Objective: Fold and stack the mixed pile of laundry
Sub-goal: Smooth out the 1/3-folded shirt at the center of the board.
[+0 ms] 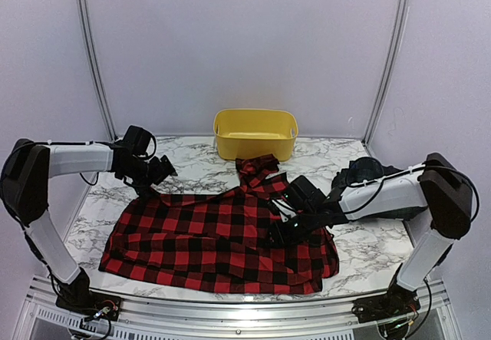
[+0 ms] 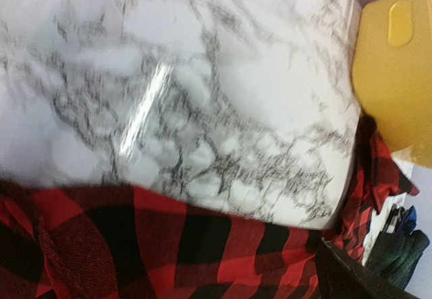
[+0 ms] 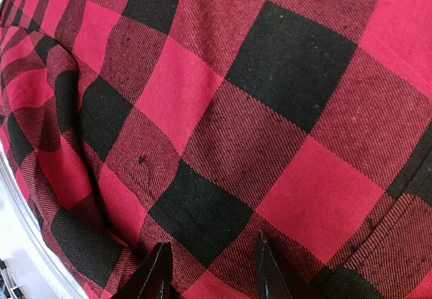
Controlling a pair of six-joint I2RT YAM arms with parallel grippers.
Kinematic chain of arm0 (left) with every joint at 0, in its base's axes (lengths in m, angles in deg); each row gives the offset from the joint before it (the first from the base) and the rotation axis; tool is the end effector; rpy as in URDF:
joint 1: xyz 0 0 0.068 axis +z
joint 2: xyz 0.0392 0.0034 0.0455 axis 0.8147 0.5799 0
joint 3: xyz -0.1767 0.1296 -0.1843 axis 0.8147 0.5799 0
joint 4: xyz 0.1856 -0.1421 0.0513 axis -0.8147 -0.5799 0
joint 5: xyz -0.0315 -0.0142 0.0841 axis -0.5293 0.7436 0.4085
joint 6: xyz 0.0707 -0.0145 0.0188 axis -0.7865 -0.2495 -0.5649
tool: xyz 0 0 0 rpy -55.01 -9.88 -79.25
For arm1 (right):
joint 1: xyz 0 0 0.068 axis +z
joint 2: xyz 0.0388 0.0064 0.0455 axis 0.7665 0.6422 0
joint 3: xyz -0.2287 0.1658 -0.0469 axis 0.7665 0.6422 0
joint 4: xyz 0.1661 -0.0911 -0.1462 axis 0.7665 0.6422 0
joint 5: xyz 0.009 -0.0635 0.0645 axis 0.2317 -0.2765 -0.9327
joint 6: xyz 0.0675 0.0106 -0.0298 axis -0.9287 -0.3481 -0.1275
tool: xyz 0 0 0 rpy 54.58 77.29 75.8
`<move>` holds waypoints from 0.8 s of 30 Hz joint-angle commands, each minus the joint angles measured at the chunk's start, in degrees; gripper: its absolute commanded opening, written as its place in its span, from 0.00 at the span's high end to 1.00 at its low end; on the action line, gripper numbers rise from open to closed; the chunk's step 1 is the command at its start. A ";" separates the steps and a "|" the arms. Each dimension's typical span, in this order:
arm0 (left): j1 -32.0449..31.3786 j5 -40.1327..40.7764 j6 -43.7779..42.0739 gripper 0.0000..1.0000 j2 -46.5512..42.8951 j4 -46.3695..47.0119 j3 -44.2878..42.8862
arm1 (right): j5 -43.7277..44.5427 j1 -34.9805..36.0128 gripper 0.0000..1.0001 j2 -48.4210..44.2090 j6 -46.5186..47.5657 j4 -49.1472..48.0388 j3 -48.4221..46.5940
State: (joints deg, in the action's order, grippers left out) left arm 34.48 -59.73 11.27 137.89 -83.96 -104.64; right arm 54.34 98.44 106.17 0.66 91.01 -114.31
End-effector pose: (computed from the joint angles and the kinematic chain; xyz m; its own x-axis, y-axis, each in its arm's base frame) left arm 0.3264 -0.1285 0.2039 -0.7781 -0.5571 -0.2902 -0.3313 0.7564 -0.5640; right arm 0.1940 0.2428 0.1515 -0.9057 -0.3003 -0.2992 -0.4092 0.8037 0.4320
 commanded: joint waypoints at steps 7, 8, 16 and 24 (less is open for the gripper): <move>12.24 2.62 -2.89 0.02 5.17 7.78 -5.85 | 1.31 -4.30 0.57 -3.85 -2.51 6.63 11.19; 13.14 2.61 -3.83 0.02 4.68 7.75 -5.80 | 1.03 -4.68 0.57 -4.61 -2.30 6.92 11.57; 13.16 -7.21 -20.05 0.01 -3.67 4.07 -4.53 | -3.76 -6.00 0.57 -14.47 3.59 8.58 7.51; 6.44 -12.72 -23.93 0.13 -1.72 -1.74 -3.10 | -3.83 -10.32 0.55 -10.66 6.05 8.93 -3.01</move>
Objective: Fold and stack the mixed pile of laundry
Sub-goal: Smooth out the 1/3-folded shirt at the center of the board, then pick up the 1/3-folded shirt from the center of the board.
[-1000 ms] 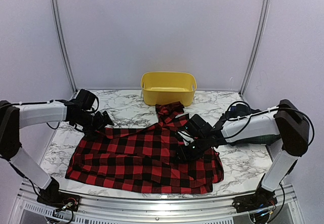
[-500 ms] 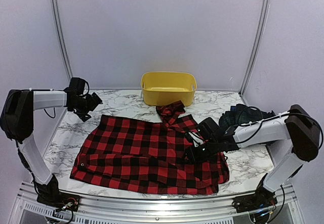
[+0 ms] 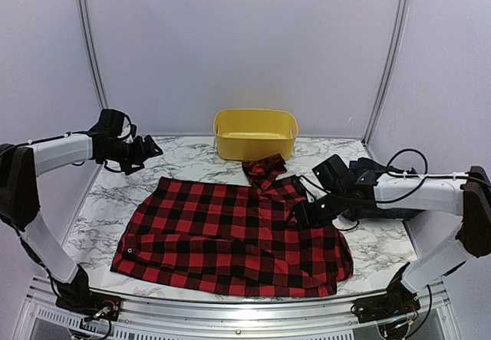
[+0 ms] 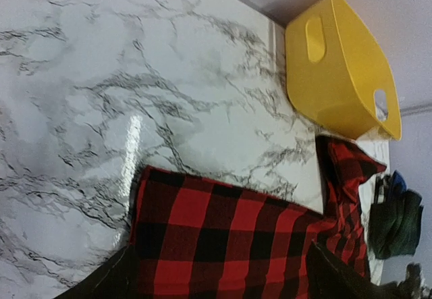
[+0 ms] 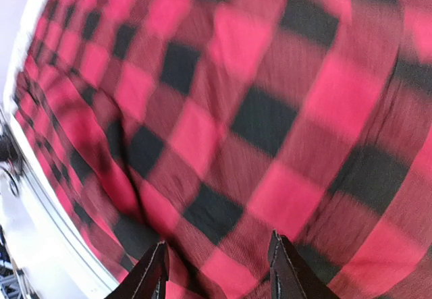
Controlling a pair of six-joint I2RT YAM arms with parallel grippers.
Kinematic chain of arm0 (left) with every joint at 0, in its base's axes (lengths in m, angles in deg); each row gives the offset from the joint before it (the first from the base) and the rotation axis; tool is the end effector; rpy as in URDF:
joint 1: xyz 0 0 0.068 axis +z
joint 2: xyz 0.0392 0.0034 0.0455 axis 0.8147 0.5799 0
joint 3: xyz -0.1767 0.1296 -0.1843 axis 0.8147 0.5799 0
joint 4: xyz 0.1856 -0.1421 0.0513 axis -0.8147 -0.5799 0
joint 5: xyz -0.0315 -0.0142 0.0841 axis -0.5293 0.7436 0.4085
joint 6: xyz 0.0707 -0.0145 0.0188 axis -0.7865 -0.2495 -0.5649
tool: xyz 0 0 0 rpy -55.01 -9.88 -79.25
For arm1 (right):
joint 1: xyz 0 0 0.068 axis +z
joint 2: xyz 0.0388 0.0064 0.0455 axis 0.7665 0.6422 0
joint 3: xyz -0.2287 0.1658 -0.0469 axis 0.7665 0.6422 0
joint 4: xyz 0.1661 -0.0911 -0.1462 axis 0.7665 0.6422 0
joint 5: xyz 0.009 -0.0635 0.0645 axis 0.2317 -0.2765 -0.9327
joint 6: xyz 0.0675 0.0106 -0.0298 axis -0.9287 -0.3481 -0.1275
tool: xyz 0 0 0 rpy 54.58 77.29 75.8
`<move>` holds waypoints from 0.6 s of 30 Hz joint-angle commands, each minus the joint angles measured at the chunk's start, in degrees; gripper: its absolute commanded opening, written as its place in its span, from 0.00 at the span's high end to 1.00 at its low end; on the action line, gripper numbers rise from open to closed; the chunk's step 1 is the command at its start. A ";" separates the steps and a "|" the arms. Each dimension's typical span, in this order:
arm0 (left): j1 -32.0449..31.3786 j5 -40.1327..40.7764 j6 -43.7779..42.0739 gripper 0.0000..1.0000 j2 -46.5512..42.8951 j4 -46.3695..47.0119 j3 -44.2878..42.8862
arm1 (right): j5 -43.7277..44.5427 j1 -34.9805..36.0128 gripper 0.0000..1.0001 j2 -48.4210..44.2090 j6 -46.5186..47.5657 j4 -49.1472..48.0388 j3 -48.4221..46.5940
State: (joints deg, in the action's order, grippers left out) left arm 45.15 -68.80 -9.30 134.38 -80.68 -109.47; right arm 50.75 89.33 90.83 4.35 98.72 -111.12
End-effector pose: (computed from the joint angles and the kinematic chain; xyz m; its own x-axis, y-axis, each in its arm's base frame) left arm 0.3531 -0.0771 0.2580 -0.7350 -0.3972 -0.5495 -0.0177 0.8214 -0.5701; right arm 0.1928 0.1835 0.2000 -0.9065 -0.2055 -0.3688 -0.3744 0.7950 0.4773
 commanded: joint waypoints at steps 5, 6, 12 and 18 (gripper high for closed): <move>-10.71 -0.74 0.30 0.20 4.61 -5.29 5.20 | -0.45 -1.19 0.56 11.81 2.13 0.52 -8.11; -11.21 0.25 0.98 0.23 4.66 -5.31 6.01 | -0.42 -1.15 0.56 12.51 2.22 0.53 -7.88; -11.95 5.82 3.52 0.44 5.09 -9.33 11.04 | -0.63 -1.17 0.57 15.00 2.96 0.22 -4.98; -11.86 8.41 9.13 0.56 2.62 -12.36 18.42 | 1.21 -1.20 0.57 18.79 7.14 1.37 -5.86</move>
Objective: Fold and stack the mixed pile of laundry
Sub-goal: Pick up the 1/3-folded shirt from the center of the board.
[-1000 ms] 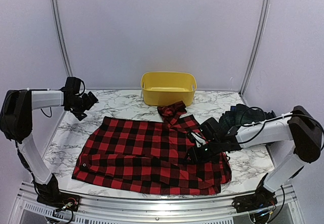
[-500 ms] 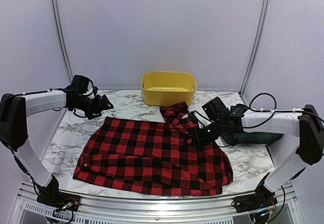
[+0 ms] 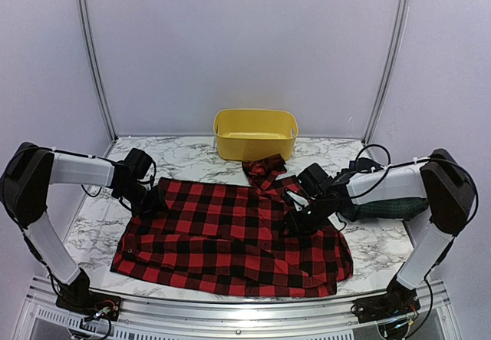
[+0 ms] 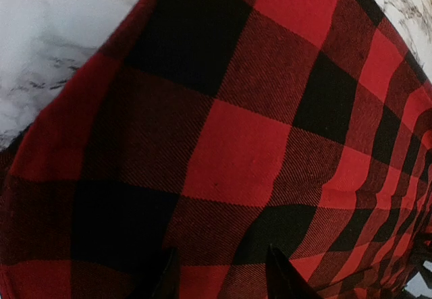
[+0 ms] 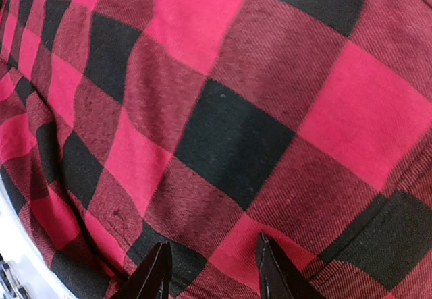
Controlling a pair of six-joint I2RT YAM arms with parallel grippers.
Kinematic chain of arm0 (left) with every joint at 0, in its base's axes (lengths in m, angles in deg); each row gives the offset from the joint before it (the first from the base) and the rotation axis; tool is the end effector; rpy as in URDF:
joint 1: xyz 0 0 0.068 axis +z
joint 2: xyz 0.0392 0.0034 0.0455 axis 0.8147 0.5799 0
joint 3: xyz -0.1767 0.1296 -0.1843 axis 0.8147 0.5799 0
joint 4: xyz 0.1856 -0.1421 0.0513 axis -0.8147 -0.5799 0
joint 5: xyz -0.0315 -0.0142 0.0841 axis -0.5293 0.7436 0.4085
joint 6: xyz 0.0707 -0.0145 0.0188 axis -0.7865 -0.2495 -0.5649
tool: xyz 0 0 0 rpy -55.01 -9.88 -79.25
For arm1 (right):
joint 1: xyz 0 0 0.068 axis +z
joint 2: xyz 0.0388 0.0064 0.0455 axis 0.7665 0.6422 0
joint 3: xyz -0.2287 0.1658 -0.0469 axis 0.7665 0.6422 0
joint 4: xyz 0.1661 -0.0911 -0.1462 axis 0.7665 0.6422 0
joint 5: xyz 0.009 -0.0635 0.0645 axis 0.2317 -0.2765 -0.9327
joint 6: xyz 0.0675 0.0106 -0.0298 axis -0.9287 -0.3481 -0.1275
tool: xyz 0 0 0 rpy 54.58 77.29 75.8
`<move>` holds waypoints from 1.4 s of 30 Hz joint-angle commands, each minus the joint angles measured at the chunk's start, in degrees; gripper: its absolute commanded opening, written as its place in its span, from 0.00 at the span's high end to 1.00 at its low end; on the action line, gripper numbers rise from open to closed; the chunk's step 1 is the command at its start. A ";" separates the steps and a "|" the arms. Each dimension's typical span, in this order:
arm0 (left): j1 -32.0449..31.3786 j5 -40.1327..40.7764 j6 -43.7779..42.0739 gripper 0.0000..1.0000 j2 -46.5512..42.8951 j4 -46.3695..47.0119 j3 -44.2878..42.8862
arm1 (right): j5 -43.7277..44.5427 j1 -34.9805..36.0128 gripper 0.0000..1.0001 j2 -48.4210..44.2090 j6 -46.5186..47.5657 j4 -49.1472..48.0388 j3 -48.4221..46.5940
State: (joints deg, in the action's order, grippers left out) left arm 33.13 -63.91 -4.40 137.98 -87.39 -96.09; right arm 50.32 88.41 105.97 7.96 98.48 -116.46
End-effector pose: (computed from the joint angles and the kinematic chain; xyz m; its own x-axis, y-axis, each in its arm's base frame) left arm 0.2859 -0.1263 0.1578 -0.9317 -0.2704 -0.2424 -0.1501 0.8946 -0.4210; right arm 0.2248 0.2039 0.1557 -0.9280 -0.2761 -0.2500 -0.3615 0.8292 0.4262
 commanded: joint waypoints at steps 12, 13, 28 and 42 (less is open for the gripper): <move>0.12 4.95 -0.37 0.46 -11.80 -9.36 5.46 | -6.95 -0.48 0.58 -2.51 10.25 6.67 -2.72; 0.11 5.45 -1.91 0.40 -11.96 -9.73 3.05 | -6.70 -0.99 0.58 -3.48 10.45 6.61 -3.77; 7.49 4.89 -10.38 0.09 5.77 -11.26 -24.35 | 3.26 -20.61 0.58 13.36 11.52 7.15 -29.87; 11.26 4.75 -10.23 0.08 10.64 -11.41 -24.99 | -4.07 -20.91 0.61 28.75 11.96 5.06 -40.82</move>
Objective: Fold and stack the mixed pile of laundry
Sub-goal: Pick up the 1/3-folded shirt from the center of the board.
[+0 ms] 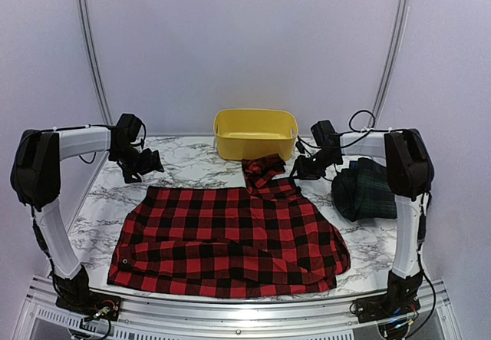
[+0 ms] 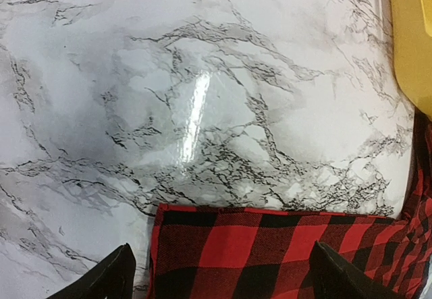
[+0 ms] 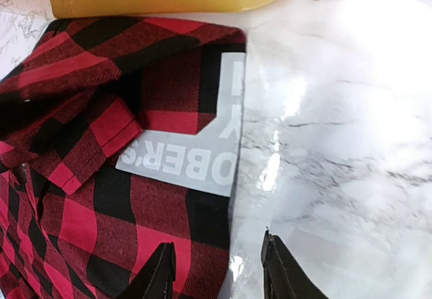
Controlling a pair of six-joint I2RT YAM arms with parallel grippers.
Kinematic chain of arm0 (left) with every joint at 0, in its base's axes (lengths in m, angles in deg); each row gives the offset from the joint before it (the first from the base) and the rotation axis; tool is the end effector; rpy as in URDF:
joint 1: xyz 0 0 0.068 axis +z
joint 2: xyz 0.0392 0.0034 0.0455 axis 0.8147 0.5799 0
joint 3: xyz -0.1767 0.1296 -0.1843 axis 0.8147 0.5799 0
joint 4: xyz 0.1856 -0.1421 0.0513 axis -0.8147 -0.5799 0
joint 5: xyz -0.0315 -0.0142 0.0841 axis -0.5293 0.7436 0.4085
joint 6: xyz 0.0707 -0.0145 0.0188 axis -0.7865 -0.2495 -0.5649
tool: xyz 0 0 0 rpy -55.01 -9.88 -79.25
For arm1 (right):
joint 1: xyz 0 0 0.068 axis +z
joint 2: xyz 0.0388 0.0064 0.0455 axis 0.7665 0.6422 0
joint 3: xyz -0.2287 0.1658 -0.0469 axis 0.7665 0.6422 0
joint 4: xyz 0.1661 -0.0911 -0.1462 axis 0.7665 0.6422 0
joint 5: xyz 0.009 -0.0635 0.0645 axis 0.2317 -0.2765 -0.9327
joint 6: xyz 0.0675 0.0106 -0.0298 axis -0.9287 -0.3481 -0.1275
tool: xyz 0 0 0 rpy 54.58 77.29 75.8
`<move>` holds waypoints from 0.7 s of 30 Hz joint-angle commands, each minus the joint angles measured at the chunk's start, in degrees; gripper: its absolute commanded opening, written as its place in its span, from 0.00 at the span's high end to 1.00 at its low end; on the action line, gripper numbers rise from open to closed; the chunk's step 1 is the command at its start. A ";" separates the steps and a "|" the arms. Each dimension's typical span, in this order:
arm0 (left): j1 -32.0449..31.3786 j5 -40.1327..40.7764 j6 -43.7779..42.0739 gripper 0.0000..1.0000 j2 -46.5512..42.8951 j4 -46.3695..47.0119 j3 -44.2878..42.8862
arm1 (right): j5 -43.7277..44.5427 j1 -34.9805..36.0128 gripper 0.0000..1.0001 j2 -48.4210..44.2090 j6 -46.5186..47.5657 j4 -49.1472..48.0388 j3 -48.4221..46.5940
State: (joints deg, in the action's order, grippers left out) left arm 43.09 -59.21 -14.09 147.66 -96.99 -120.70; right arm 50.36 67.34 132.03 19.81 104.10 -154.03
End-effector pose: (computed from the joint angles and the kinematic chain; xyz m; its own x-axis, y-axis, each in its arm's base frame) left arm 0.3821 -0.0857 0.2094 -0.8595 -0.2942 -0.4179 -0.1509 0.9273 -0.3425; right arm 0.4253 0.1537 0.1625 -0.8994 -0.0996 -0.4257 -0.2724 0.8892 0.3676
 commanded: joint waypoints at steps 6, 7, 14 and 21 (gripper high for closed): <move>3.97 -1.04 -0.06 0.08 1.57 -1.89 -0.24 | -9.67 0.66 0.70 5.37 -0.53 0.27 -4.38; 4.39 -0.91 -0.20 0.08 1.78 -1.94 -0.33 | -10.24 0.67 0.74 5.34 -0.81 0.16 -4.35; 6.01 -2.64 -1.31 0.13 4.84 -1.91 -0.90 | -12.22 0.63 1.00 1.66 -2.63 -3.49 -4.51; 7.81 -3.88 -3.98 0.29 7.29 -1.94 -2.15 | -12.73 0.67 1.00 -0.77 -3.80 -4.52 -7.05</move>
State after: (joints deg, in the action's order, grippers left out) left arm 49.89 -61.57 -15.42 153.17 -97.12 -120.79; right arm 39.13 67.56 134.82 16.97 101.61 -157.02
